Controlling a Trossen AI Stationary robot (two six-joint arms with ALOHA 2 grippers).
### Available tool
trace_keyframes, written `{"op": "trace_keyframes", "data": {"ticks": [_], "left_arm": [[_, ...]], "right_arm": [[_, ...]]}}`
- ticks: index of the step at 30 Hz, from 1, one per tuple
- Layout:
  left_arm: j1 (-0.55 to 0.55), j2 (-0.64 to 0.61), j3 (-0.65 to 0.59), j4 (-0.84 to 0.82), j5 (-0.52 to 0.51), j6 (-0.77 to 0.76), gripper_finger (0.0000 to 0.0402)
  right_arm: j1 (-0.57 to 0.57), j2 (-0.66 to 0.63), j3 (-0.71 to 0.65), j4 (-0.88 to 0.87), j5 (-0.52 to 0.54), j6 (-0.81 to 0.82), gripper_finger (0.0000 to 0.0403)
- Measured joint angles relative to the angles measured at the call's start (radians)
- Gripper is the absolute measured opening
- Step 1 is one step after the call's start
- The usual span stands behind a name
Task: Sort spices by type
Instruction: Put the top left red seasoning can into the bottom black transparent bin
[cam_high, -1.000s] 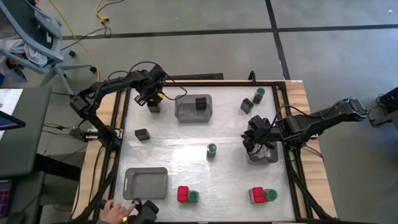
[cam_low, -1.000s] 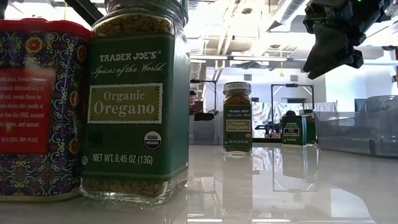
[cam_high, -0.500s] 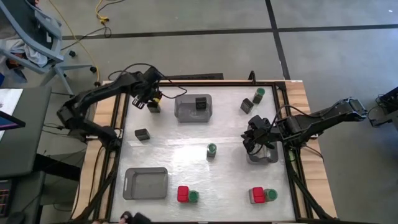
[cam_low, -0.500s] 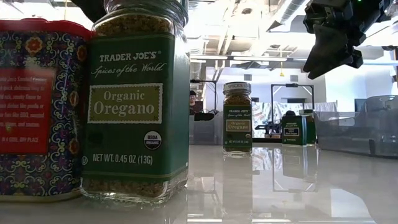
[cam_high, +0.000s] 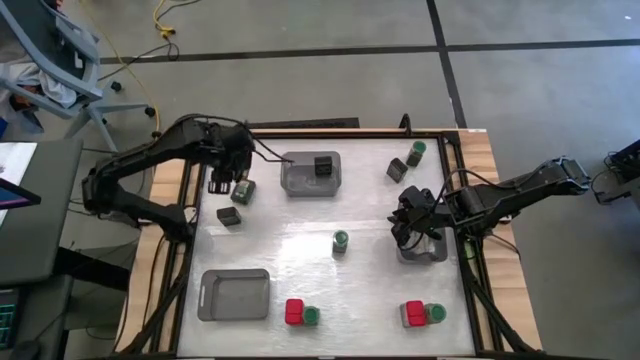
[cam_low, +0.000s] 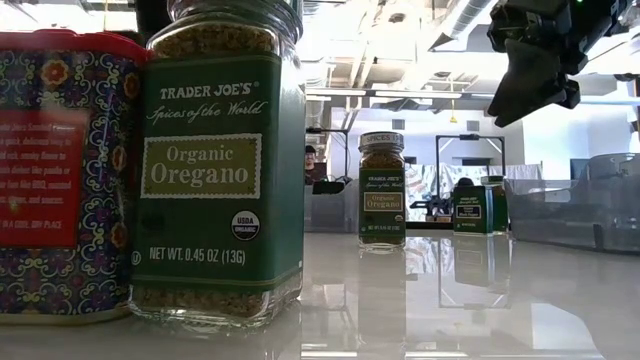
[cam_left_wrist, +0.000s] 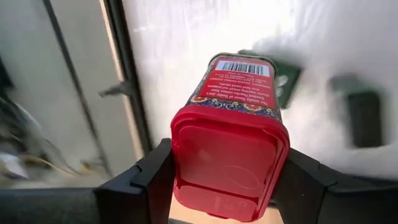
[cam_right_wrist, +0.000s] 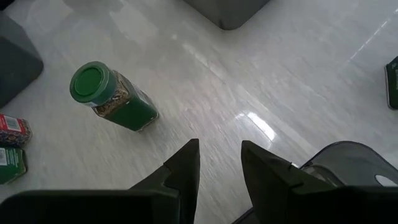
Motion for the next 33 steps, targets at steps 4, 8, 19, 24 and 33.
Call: {"op": "trace_keyframes", "data": {"ticks": [4, 8, 19, 24, 33], "left_arm": [[-0.085, 0.014, 0.066, -0.066, 0.050, -0.227, 0.0207], [-0.173, 0.014, 0.094, -0.072, 0.085, -0.391, 0.0207], [-0.463, 0.036, 0.099, -0.075, 0.118, -0.906, 0.0207], [-0.627, 0.116, 0.099, -0.096, 0.158, -1.036, 0.0207], [-0.848, 0.232, 0.099, -0.093, 0.285, -1.205, 0.0207]], "right_arm": [[0.000, 0.000, 0.000, 0.000, 0.000, 0.000, 0.0145], [-0.009, 0.000, 0.000, 0.000, 0.000, 0.000, 0.0145], [-0.082, 0.000, 0.000, 0.000, -0.002, -0.036, 0.0145], [-0.086, 0.000, 0.000, -0.002, -0.010, -0.087, 0.0145], [-0.076, 0.000, 0.000, -0.002, -0.033, -0.059, 0.0145]]}}
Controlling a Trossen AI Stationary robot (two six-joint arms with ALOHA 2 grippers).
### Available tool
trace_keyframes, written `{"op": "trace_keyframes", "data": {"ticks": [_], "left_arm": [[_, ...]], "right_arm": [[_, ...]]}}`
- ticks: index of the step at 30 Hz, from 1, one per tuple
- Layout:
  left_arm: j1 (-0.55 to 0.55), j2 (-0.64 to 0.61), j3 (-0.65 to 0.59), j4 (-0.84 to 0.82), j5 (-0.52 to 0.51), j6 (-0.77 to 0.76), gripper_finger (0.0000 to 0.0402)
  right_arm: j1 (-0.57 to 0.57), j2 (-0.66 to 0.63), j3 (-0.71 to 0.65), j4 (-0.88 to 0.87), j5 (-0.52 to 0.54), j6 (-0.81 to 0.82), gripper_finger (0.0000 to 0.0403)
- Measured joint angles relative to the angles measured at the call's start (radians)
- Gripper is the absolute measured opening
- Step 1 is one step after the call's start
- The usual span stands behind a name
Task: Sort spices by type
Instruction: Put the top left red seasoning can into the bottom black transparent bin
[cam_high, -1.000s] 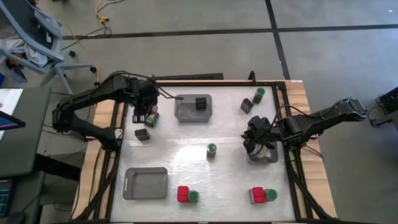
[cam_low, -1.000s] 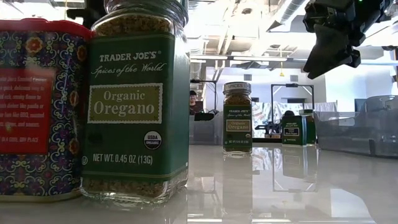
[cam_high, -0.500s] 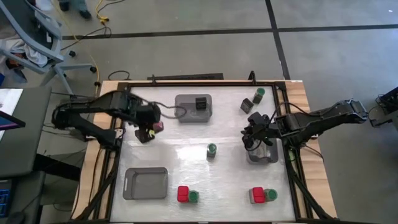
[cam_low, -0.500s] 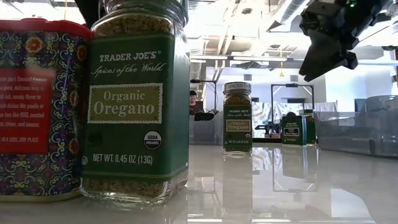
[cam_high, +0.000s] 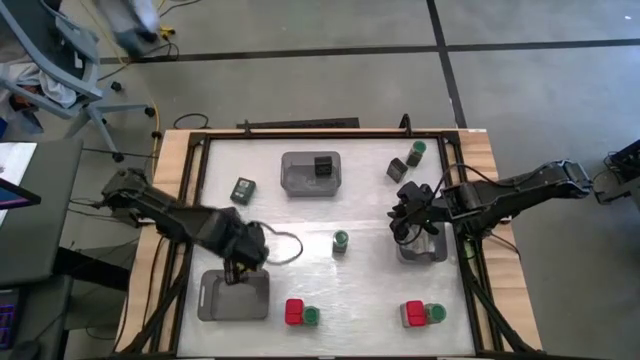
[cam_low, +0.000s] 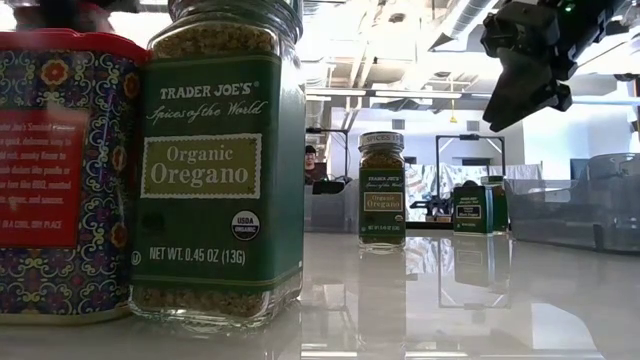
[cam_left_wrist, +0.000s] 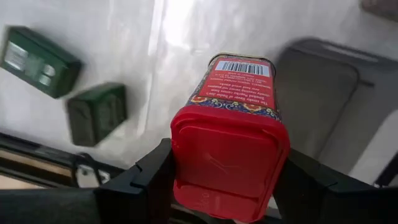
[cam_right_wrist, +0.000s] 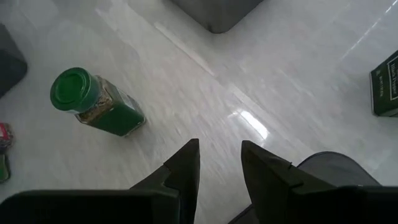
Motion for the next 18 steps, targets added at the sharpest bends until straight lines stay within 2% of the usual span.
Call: {"op": "trace_keyframes", "data": {"ticks": [12, 18], "left_arm": [[-0.273, 0.010, -0.008, 0.015, 0.006, -0.297, 0.0207], [-0.314, 0.066, -0.024, 0.017, 0.004, -0.286, 0.0207]], "right_arm": [[-0.001, 0.000, 0.000, 0.001, 0.000, 0.081, 0.0145], [-0.001, 0.000, 0.000, 0.002, 0.000, 0.096, 0.0145]]}}
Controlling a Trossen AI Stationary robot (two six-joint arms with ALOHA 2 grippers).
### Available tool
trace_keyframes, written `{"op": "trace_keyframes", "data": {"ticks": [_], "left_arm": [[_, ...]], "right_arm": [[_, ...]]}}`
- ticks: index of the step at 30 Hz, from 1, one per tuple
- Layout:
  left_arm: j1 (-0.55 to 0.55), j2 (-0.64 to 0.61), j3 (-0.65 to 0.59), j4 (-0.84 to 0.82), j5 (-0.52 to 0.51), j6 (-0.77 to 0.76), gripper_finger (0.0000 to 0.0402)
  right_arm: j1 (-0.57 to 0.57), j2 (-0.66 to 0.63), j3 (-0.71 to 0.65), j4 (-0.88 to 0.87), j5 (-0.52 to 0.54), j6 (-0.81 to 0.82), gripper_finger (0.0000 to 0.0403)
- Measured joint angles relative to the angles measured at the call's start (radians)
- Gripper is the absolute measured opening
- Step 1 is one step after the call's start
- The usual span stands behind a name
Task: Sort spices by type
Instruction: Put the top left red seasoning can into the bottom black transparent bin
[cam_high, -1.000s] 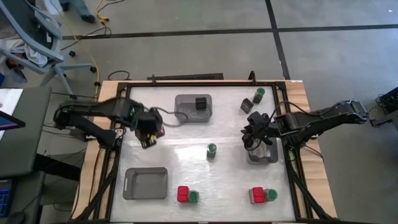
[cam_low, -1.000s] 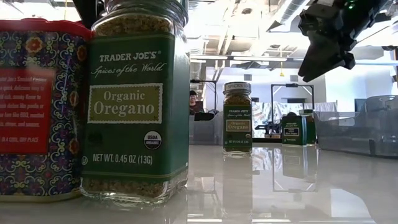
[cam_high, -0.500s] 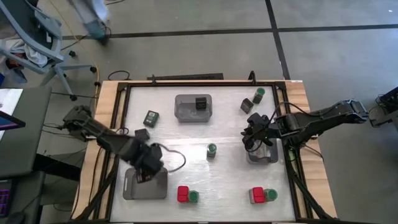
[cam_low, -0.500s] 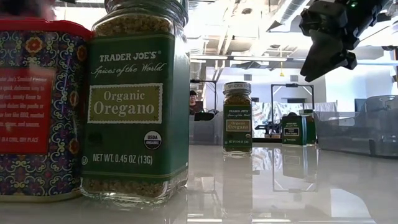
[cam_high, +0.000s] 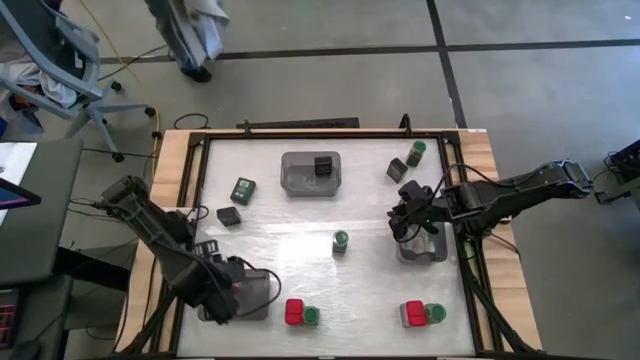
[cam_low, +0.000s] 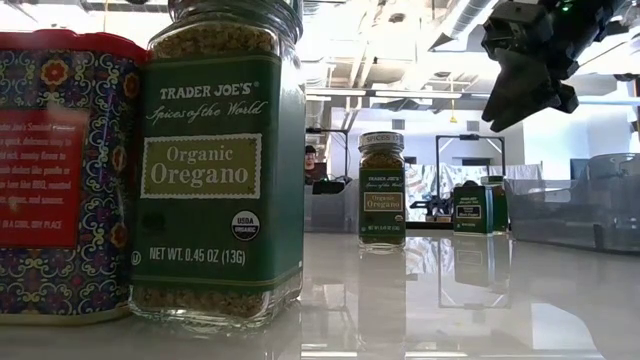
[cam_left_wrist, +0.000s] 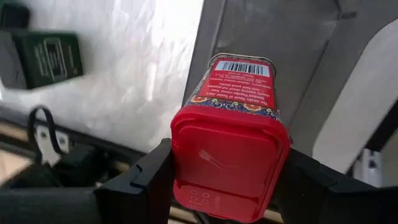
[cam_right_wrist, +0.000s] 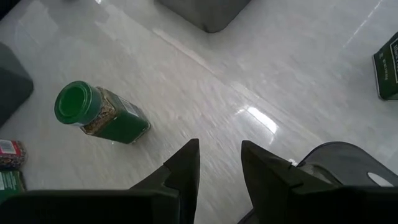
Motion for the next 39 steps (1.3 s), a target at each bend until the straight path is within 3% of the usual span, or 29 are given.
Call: {"op": "trace_keyframes", "data": {"ticks": [12, 25, 39], "left_arm": [[0.027, 0.189, 0.000, 0.021, 0.035, 0.124, 0.0207], [-0.003, 0.200, -0.058, 0.082, 0.037, 0.028, 0.0207], [-0.005, 0.196, -0.087, 0.104, 0.040, 0.083, 0.0207]], "right_arm": [[0.000, 0.000, 0.000, 0.000, 0.000, 0.009, 0.0145], [0.000, 0.000, 0.000, -0.001, -0.001, 0.017, 0.0145], [0.000, 0.000, 0.000, -0.001, -0.024, 0.019, 0.0145]]}}
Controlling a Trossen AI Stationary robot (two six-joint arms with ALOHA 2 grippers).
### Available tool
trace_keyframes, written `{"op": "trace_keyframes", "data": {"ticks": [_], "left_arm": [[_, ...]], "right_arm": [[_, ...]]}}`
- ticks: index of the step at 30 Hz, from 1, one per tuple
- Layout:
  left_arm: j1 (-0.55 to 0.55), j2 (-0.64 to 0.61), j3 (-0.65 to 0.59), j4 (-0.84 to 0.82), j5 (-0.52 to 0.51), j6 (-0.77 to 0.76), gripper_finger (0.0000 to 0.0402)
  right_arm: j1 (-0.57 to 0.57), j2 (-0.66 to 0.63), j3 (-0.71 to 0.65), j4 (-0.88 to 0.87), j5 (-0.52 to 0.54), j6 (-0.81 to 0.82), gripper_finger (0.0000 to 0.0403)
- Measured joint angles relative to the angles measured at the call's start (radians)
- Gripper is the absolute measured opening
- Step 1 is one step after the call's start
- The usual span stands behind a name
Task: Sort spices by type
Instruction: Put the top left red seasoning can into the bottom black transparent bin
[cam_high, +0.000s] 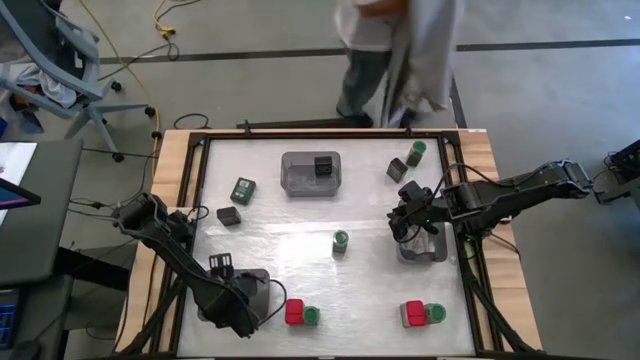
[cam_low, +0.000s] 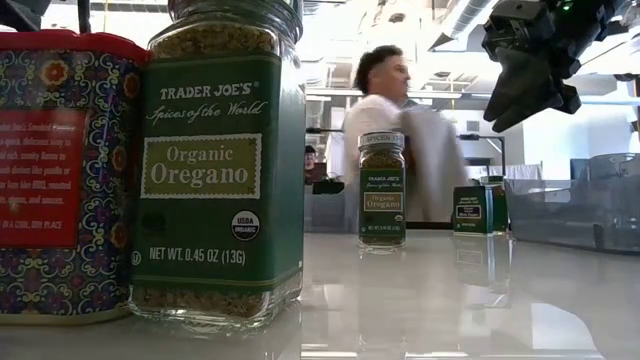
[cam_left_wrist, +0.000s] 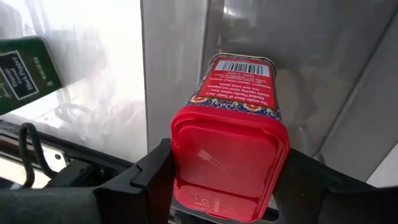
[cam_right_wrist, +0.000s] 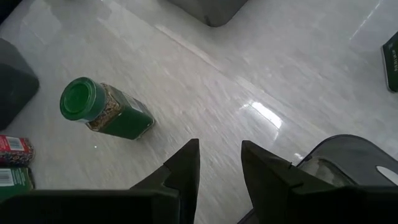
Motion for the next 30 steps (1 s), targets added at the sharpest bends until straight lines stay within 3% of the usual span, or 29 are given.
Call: {"op": "trace_keyframes", "data": {"ticks": [5, 23, 30], "left_arm": [[0.000, 0.000, -0.057, 0.067, 0.075, 0.000, 0.0207], [0.012, -0.041, -0.076, 0.052, 0.025, 0.100, 0.0210], [0.029, -0.041, -0.115, 0.075, 0.074, 0.090, 0.0212]], "right_arm": [[0.001, 0.000, 0.000, 0.000, 0.000, 0.000, 0.0145], [0.027, 0.000, 0.000, 0.000, 0.000, 0.016, 0.0145], [0.032, 0.000, 0.000, 0.000, 0.000, 0.016, 0.0145]]}}
